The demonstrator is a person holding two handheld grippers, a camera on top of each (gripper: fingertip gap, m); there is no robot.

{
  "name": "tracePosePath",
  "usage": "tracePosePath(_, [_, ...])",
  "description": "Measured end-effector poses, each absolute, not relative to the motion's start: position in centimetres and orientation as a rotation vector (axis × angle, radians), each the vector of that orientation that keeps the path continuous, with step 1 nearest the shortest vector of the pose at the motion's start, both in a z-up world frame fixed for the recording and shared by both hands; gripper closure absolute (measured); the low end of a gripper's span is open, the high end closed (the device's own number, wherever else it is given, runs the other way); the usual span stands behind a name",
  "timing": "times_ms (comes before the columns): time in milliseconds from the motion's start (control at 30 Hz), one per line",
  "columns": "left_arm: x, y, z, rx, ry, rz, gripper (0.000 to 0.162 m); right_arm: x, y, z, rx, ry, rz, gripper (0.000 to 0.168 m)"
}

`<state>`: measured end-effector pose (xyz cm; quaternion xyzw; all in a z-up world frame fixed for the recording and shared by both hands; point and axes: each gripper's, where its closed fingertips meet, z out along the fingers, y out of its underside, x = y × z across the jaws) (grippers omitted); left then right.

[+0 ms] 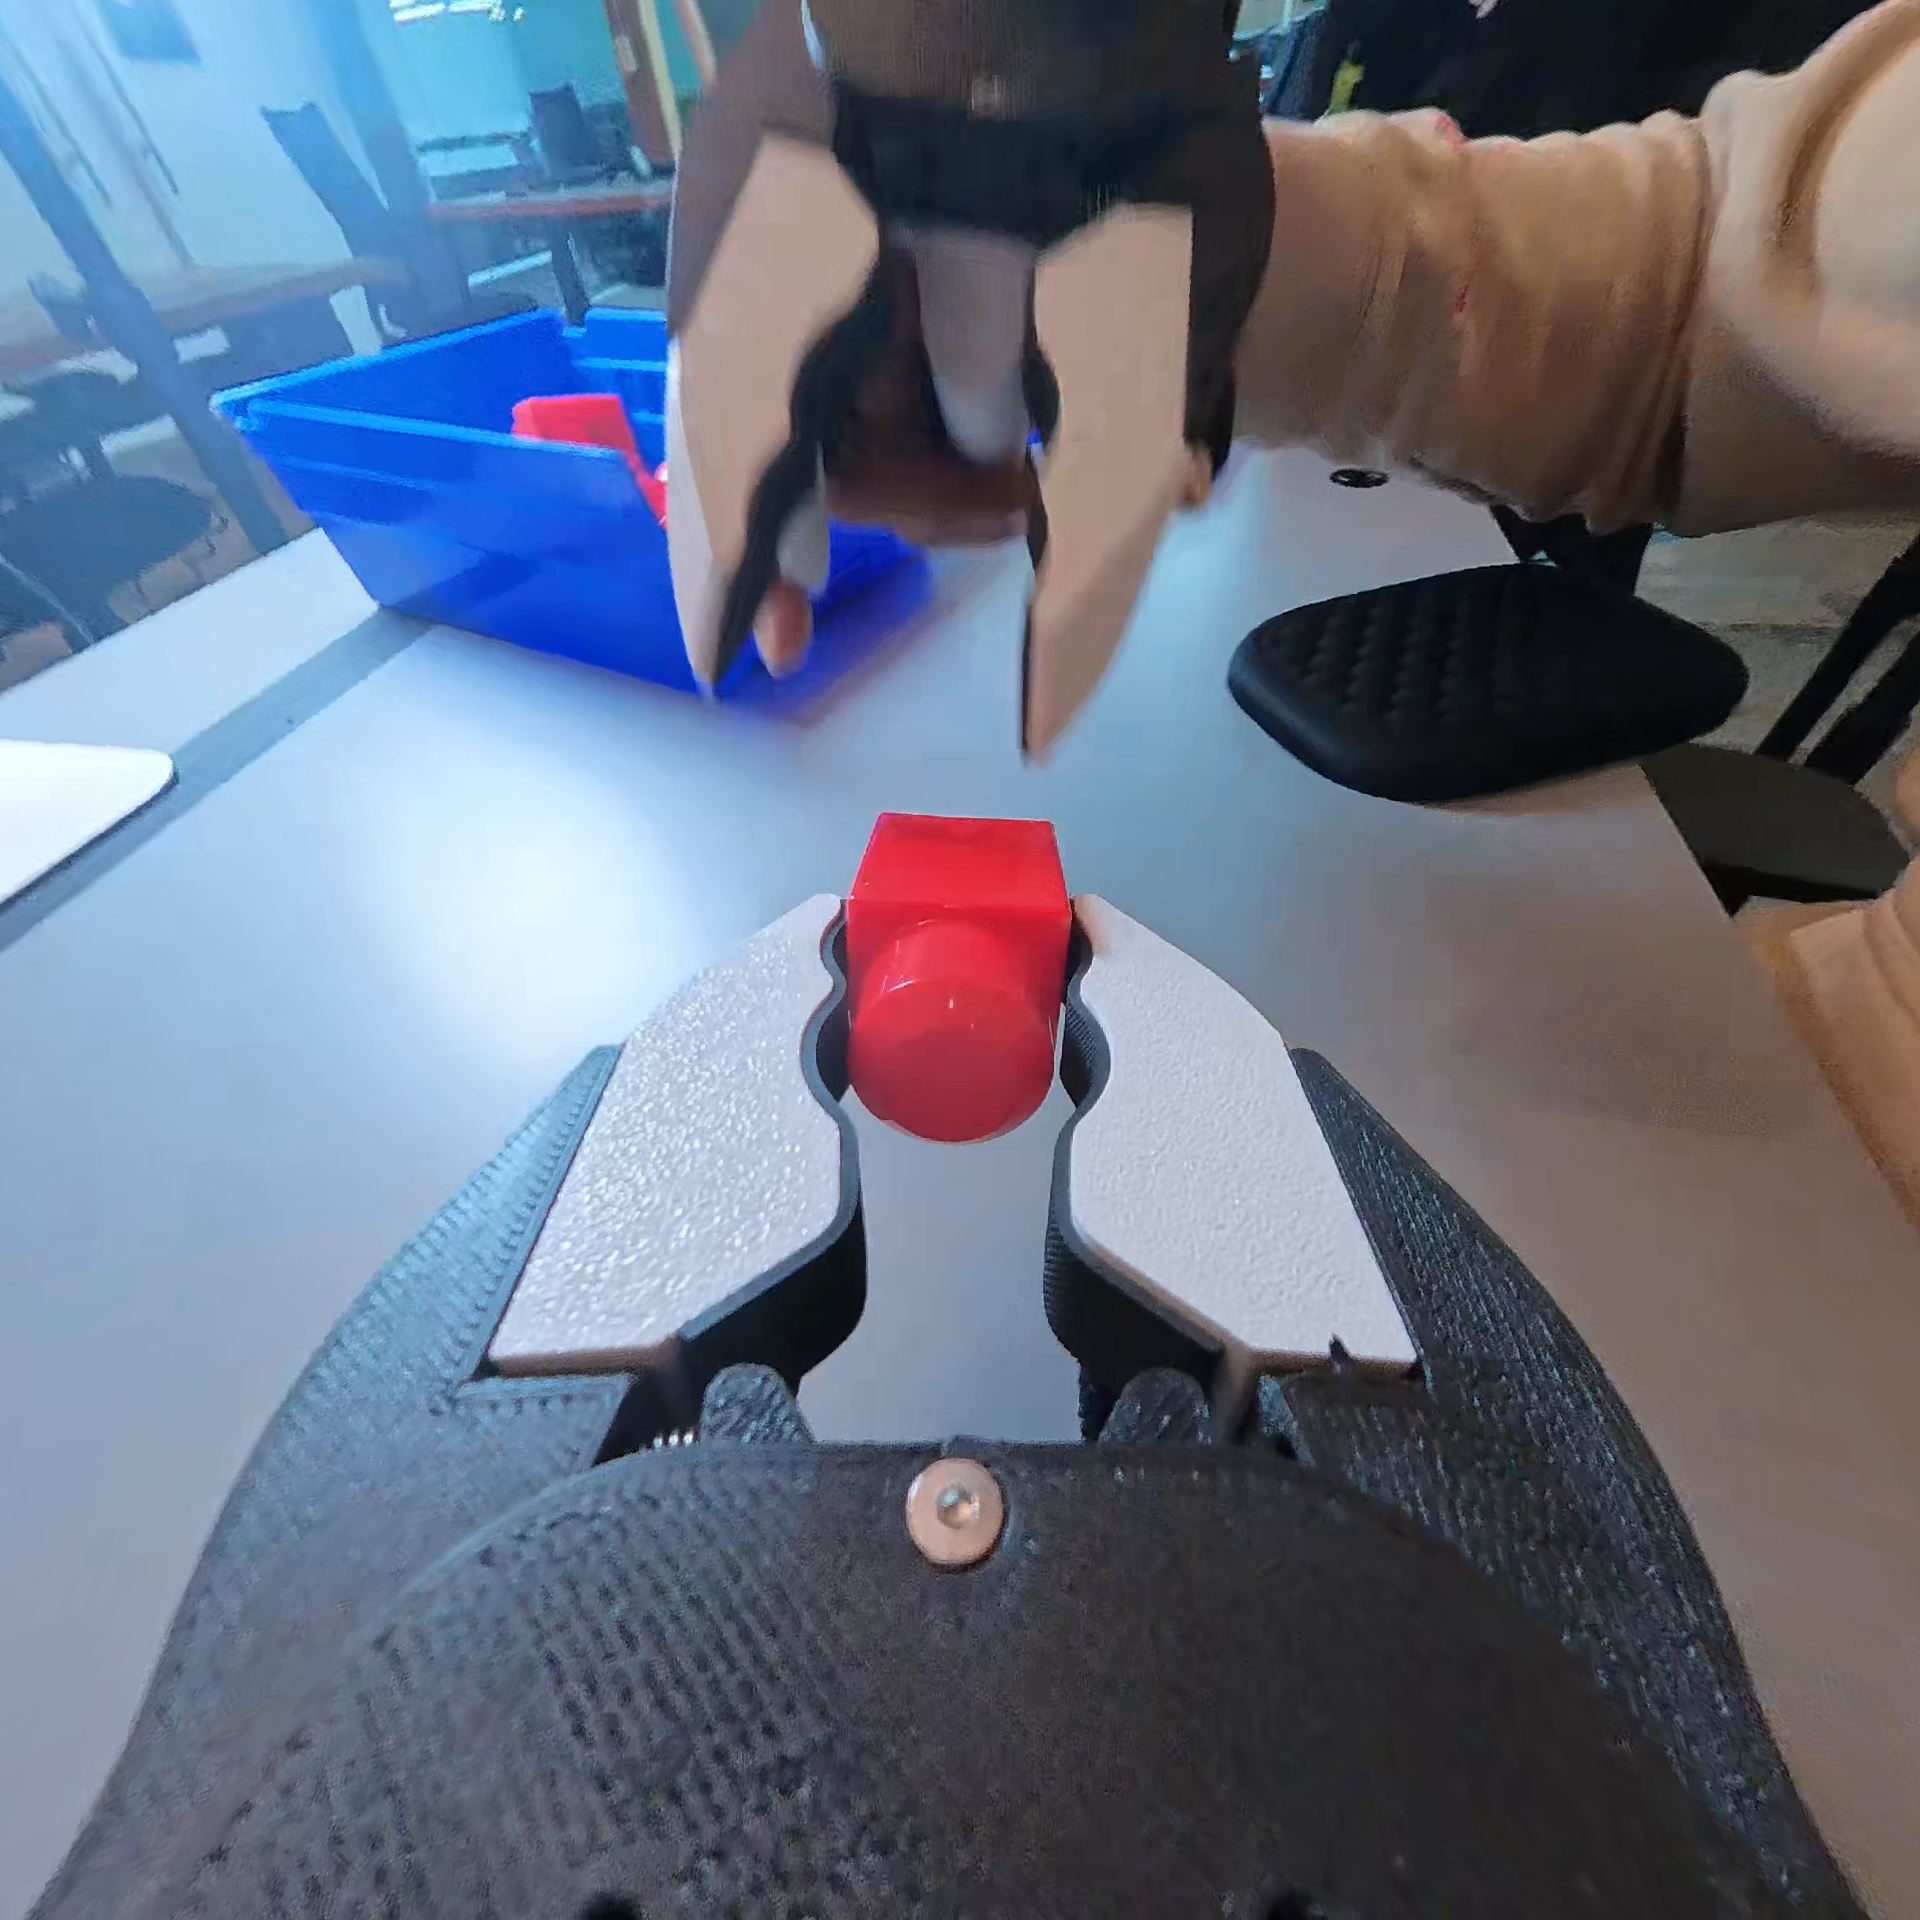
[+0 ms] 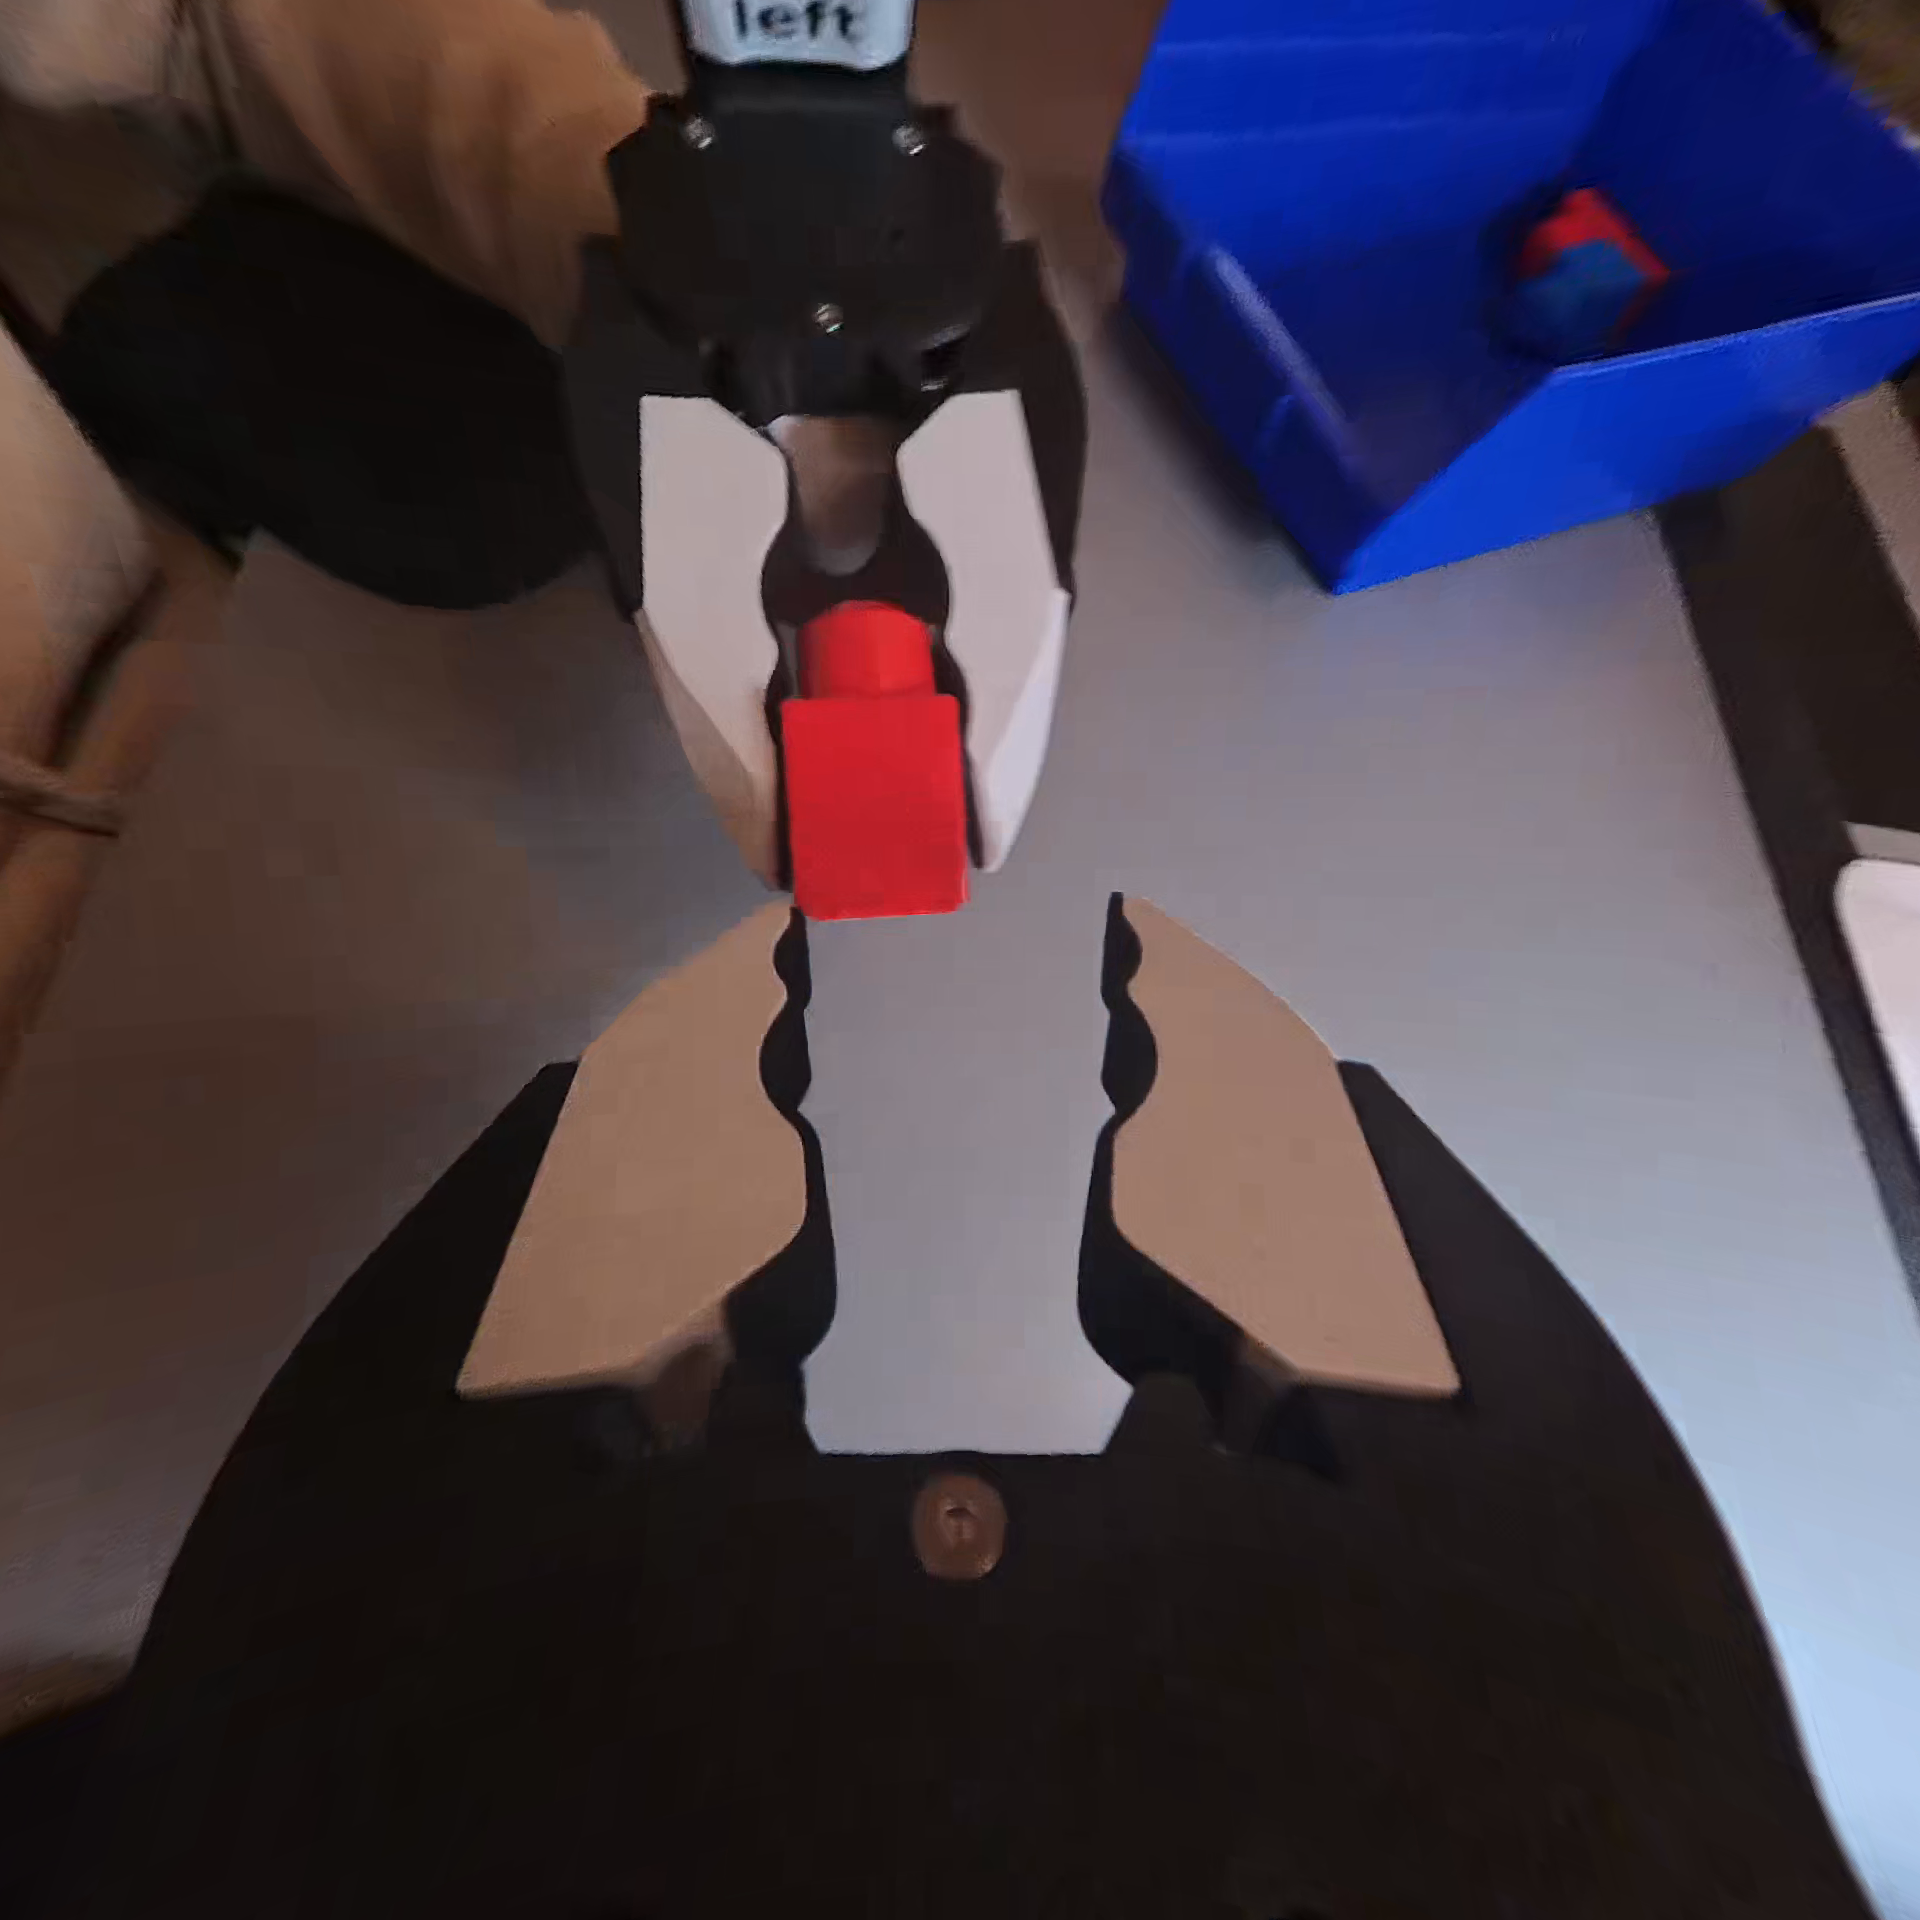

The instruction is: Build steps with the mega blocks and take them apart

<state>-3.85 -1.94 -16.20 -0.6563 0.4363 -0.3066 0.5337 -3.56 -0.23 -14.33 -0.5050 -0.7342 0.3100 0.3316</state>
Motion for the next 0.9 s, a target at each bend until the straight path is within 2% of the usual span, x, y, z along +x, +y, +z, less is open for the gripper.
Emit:
tracePosePath(100, [-3.3,-3.0,-15.4,-1.499,1.078,-0.718,0.126,-4.2,-2.8,-16.2,-1.287,-2.021,0.795,0.135])
tracePosePath(200, [-3.4,-3.4,-14.8,-1.471,1.085,-0.72,0.126,-4.3,-3.5,-15.7,-1.259,-1.988,0.852,0.134])
tracePosePath(267, [-3.2,-3.9,-14.3,-1.448,1.094,-0.756,0.126,-4.3,-3.8,-15.3,-1.268,-1.958,0.892,0.123])
tracePosePath(400, [-2.8,-4.4,-14.4,-1.419,1.115,-0.78,0.126,-4.1,-4.5,-15.5,-1.267,-1.954,0.931,0.121])
tracePosePath(500, [-2.9,-4.6,-14.2,-1.396,1.113,-0.792,0.126,-4.2,-4.6,-15.2,-1.255,-1.896,0.977,0.124])
tracePosePath(533, [-3.0,-4.6,-13.9,-1.389,1.099,-0.802,0.126,-4.1,-4.5,-15.0,-1.253,-1.872,0.994,0.135])
tracePosePath(900, [-3.7,-3.6,-13.4,-1.382,1.024,-0.793,0.121,-2.9,-2.7,-15.0,-1.267,-1.75,1.007,0.135])
